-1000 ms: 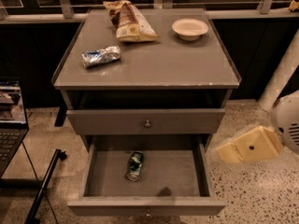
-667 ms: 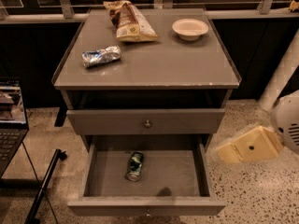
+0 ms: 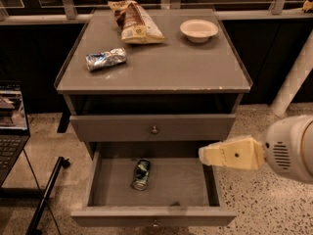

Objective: Pick green can from middle drawer and place on counter

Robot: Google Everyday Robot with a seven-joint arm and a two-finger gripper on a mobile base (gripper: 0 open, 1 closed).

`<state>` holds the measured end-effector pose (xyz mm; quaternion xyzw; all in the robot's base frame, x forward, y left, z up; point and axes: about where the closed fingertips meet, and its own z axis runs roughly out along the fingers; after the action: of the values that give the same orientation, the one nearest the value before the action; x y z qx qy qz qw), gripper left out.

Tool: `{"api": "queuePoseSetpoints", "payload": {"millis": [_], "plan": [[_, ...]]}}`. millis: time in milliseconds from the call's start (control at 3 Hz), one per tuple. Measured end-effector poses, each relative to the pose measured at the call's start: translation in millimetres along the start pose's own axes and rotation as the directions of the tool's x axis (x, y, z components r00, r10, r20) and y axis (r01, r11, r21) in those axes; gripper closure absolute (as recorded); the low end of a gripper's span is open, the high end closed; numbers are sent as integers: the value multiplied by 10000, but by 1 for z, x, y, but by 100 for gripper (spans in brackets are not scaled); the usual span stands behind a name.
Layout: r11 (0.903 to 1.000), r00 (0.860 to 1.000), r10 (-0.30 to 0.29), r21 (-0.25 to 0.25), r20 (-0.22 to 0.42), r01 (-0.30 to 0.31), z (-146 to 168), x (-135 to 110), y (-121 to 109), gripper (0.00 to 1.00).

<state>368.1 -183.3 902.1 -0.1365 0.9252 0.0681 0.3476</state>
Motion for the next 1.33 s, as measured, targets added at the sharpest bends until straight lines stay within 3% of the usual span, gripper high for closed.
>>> {"api": "queuePoseSetpoints", "payload": {"millis": [333,667,1000,1333], "plan": [[9816,9826,1833,-605,304,-1813,59,3,21,0],[9512,9494,3066,-578,682,-3030,135,3,44,0],[9512,9494,3066,-578,682,-3030,135,3,44,0],[9262,9256,3728,-871,663,-3668,158,10,42,0]]}}
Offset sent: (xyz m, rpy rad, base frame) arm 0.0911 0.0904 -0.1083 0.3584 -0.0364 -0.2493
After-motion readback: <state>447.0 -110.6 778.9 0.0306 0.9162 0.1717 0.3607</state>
